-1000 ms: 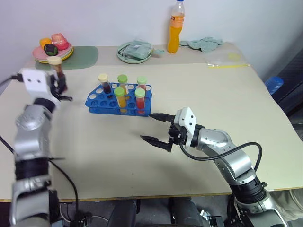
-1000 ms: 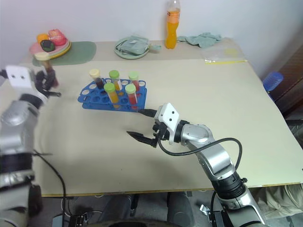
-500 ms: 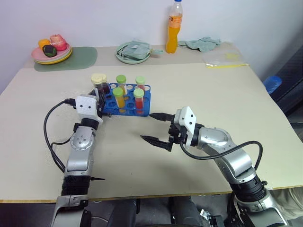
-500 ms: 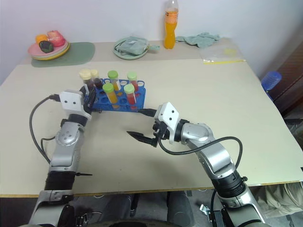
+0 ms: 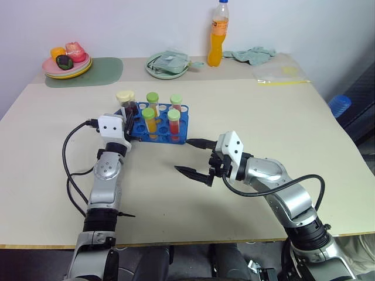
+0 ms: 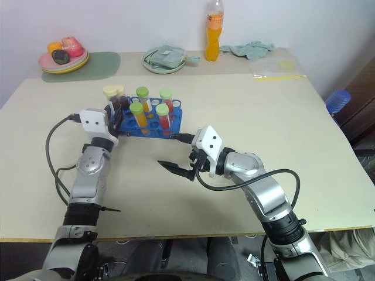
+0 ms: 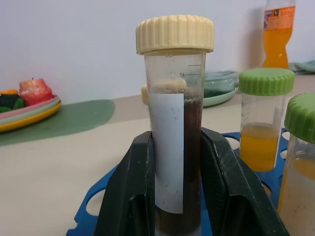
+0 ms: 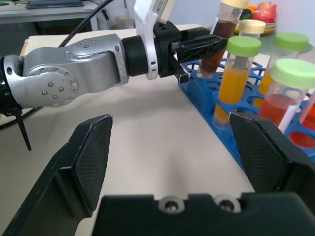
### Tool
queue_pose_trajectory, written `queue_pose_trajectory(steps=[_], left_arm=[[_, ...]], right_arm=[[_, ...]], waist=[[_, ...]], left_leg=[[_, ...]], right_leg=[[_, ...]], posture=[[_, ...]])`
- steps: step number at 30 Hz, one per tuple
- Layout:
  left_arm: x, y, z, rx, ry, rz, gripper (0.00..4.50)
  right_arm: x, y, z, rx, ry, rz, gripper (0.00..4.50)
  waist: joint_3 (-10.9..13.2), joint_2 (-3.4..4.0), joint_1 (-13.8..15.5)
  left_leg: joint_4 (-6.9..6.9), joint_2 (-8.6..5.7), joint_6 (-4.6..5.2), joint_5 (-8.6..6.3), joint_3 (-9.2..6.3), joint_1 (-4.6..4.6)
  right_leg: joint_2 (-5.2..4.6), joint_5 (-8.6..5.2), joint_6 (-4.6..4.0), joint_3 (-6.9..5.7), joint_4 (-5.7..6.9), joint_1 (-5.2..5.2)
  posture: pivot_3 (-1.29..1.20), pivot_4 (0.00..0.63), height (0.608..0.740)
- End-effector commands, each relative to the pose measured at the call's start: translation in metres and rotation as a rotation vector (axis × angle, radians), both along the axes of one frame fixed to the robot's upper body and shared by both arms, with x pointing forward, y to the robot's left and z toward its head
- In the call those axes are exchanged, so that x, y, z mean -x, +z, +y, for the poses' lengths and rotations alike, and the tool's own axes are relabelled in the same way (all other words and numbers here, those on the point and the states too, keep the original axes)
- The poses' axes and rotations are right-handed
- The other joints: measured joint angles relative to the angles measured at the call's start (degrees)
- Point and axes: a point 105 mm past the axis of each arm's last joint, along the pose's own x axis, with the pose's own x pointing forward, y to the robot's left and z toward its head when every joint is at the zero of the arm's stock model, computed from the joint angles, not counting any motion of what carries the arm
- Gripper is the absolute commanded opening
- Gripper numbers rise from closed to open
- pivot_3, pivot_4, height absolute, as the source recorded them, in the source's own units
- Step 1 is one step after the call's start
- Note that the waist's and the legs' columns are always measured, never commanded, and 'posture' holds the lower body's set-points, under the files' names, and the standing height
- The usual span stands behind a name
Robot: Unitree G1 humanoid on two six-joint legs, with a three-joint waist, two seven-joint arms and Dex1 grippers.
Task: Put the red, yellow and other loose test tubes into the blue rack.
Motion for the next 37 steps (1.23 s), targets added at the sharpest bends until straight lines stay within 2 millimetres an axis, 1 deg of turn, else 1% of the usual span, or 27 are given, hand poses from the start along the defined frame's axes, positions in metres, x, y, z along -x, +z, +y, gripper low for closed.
queue_pose_trajectory(steps=[1,2,3,5,7,8,10,12,14,15,16,17,18,20,21,24,27,29,31,33,37], left_arm=[[0.001,0.012,-0.006,0.03,-0.027,-0.045,1.19],[0.003,0.013,-0.006,0.038,-0.027,-0.05,1.73],[0.004,0.013,-0.006,0.047,-0.026,-0.053,2.13],[0.008,0.016,-0.004,0.053,-0.021,-0.071,3.1],[0.013,0.02,-0.001,0.069,-0.018,-0.087,4.2],[0.016,0.022,0.002,0.071,-0.011,-0.095,4.47],[0.023,0.027,0.008,0.073,0.001,-0.105,4.47],[0.032,0.031,0.021,0.073,0.028,-0.11,4.47],[0.045,0.037,0.036,0.061,0.033,-0.115,4.47],[0.054,0.04,0.044,0.05,0.02,-0.107,4.47],[0.06,0.043,0.047,0.042,0.008,-0.099,4.47],[0.068,0.043,0.057,0.034,-0.002,-0.076,4.47],[0.075,0.043,0.064,0.016,-0.02,-0.044,4.47],[0.091,0.037,0.081,-0.033,-0.067,0.052,4.47],[0.097,0.036,0.085,-0.049,-0.082,0.082,4.47],[0.112,0.025,0.097,-0.075,-0.152,0.209,4.47],[0.118,0.016,0.097,-0.106,-0.201,0.287,4.47],[0.12,0.013,0.097,-0.092,-0.221,0.312,4.47],[0.12,0.012,0.093,-0.077,-0.239,0.315,4.47],[0.119,0.007,0.09,-0.082,-0.247,0.327,4.47],[0.117,0.004,0.085,-0.073,-0.244,0.323,4.47]], right_arm=[[0.004,0.01,0.0,-0.024,0.007,-0.037,4.19],[0.004,0.01,0.0,-0.024,0.007,-0.037,4.19],[0.005,0.01,0.0,-0.025,0.007,-0.036,4.19],[0.005,0.01,0.0,-0.026,0.007,-0.035,4.19],[0.005,0.011,-0.001,-0.029,0.004,-0.039,4.19],[0.005,0.012,-0.002,-0.032,0.0,-0.044,4.19],[0.004,0.015,-0.004,-0.041,-0.005,-0.052,4.19],[0.003,0.019,-0.007,-0.054,-0.006,-0.052,4.19],[0.003,0.022,-0.013,-0.056,-0.01,-0.051,4.19],[0.003,0.024,-0.018,-0.055,-0.015,-0.051,4.19],[0.004,0.026,-0.022,-0.053,-0.019,-0.05,4.19],[0.004,0.029,-0.029,-0.052,-0.033,-0.044,4.19],[0.004,0.031,-0.039,-0.048,-0.053,-0.037,4.19],[-0.003,0.034,-0.069,-0.033,-0.152,-0.022,4.19],[-0.005,0.035,-0.081,-0.026,-0.19,-0.016,4.19],[-0.014,0.033,-0.129,0.024,-0.34,0.006,4.19],[-0.019,0.027,-0.165,0.078,-0.442,0.021,4.19],[-0.021,0.026,-0.18,0.105,-0.476,0.02,4.19],[-0.022,0.026,-0.186,0.117,-0.482,0.012,4.19],[-0.024,0.023,-0.188,0.123,-0.484,0.012,4.19],[-0.025,0.018,-0.182,0.136,-0.464,0.008,4.19]], waist=[[0.0,0.0,-0.01],[0.0,0.0,-0.02],[0.0,0.0,-0.06],[0.0,0.0,-0.17],[0.0,0.0,-0.39],[0.0,0.0,-0.42],[0.0,0.0,-0.34],[0.0,0.0,-0.32],[0.0,0.01,-0.41],[0.0,0.01,-0.48],[0.01,0.01,-0.52],[0.01,0.02,-0.39],[0.01,0.02,-0.34],[0.01,0.04,-0.27],[0.02,0.04,-0.13],[0.02,0.05,0.15],[0.02,0.05,0.09],[0.03,0.06,-0.06],[0.03,0.08,-0.21],[0.03,0.09,-0.45],[0.04,0.13,-0.34]], left_leg=[[0.0,0.0,0.0,0.0,-0.01,0.0],[0.0,0.0,0.0,0.0,-0.03,0.0],[0.0,0.0,0.0,0.0,-0.04,0.0],[0.0,0.0,0.0,0.0,-0.05,0.0],[-0.02,0.02,0.0,0.0,-0.06,0.0],[-0.03,0.03,0.01,0.0,-0.06,0.0],[-0.03,0.04,0.0,0.0,-0.09,0.0],[-0.02,0.04,0.01,0.0,-0.1,0.0],[-0.03,0.04,0.01,-0.01,-0.11,0.0],[-0.04,0.05,0.02,-0.01,-0.12,0.0],[-0.05,0.06,0.02,-0.01,-0.13,0.0],[-0.06,0.07,0.03,-0.01,-0.12,0.0],[-0.06,0.07,0.02,-0.01,-0.13,0.0],[-0.07,0.07,0.04,-0.03,-0.12,0.0],[-0.08,0.08,0.06,-0.03,-0.12,0.0],[-0.07,0.07,0.09,-0.05,-0.08,0.02],[-0.08,0.08,0.12,-0.08,0.02,0.1],[-0.14,0.09,0.13,-0.09,0.07,0.16],[-0.26,0.11,0.13,-0.08,0.11,0.29],[-0.37,0.17,0.13,-0.08,0.12,0.4],[-0.42,0.18,0.13,-0.08,0.14,0.51]], right_leg=[[0.0,0.0,0.0,-0.01,0.0,0.0],[0.0,0.0,0.0,-0.03,0.0,0.0],[0.0,0.0,0.0,-0.05,0.0,0.0],[0.0,0.0,0.0,-0.04,0.0,0.0],[0.01,0.0,0.0,-0.04,0.01,-0.02],[0.02,0.0,0.0,-0.03,0.01,-0.04],[0.02,0.0,0.0,-0.02,0.03,-0.05],[0.02,0.0,0.0,-0.02,0.01,-0.03],[0.02,0.0,-0.01,-0.01,0.02,-0.05],[0.02,0.0,-0.01,0.0,0.02,-0.06],[0.03,-0.01,-0.01,0.01,0.02,-0.07],[0.03,-0.01,-0.01,0.03,0.02,-0.08],[0.03,-0.01,-0.02,0.03,0.02,-0.07],[0.02,-0.01,-0.02,0.03,0.0,-0.05],[0.02,-0.01,-0.03,0.04,-0.03,-0.04],[0.01,-0.02,-0.03,0.0,-0.1,0.06],[0.0,-0.02,-0.04,-0.05,-0.17,0.19],[0.0,-0.02,-0.04,-0.03,-0.23,0.24],[-0.01,-0.02,-0.04,0.02,-0.24,0.28],[0.0,-0.03,-0.05,0.08,-0.24,0.3],[-0.01,-0.03,-0.05,0.18,-0.27,0.37]], posture=[[0.0,0.15,0.74],[0.0,0.15,0.74],[0.0,0.15,0.74],[0.0,0.15,0.74],[0.0,0.15,0.74],[0.0,0.15,0.74],[0.0,0.15,0.74],[0.0,0.15,0.74],[0.0,0.15,0.74],[0.0,0.15,0.74],[0.0,0.15,0.74],[0.0,0.15,0.74],[0.0,0.15,0.74],[0.0,0.15,0.74],[0.0,0.15,0.74],[0.0,0.15,0.74],[0.0,0.15,0.74],[0.0,0.15,0.74],[0.0,0.15,0.74],[0.0,0.15,0.74],[0.0,0.15,0.74]])
